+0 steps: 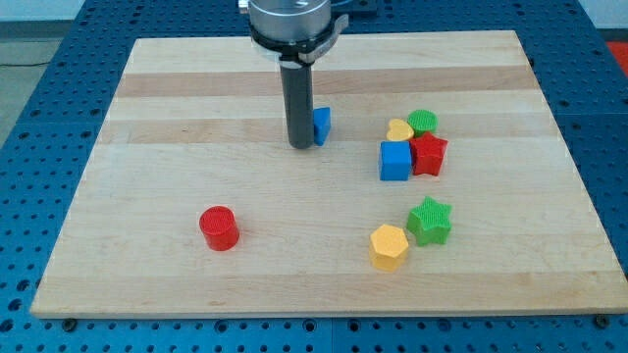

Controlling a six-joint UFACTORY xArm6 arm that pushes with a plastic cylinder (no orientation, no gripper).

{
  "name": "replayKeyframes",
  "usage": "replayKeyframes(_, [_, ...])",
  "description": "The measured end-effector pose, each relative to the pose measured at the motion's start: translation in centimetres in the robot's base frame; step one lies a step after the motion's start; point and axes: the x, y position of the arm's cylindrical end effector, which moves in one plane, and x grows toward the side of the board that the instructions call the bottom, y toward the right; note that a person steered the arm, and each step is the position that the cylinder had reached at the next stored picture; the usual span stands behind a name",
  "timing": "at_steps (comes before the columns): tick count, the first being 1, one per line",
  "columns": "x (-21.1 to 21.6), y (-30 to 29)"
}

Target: Place the blue triangle above the yellow heart

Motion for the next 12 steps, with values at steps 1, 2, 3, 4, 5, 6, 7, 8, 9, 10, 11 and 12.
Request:
replayKeyframes(1, [-1.9, 0.3])
replayKeyframes(2, [-4.3, 0.3])
replayKeyframes(3, [-5.4, 1.9])
replayKeyframes(4, [-5.5, 4.4])
replayKeyframes(5, [-8.3, 4.5])
replayKeyframes(6, [-9.1, 6.3])
replayKeyframes(7, [-9.1, 8.0])
replayKeyframes(8, [-9.1, 9.8])
replayKeyframes(9, [-9.1, 9.1])
replayKeyframes(10, [-9.3, 5.6])
replayKeyframes(11, [-8.7, 3.4])
replayKeyframes(12, [-6.3, 5.1])
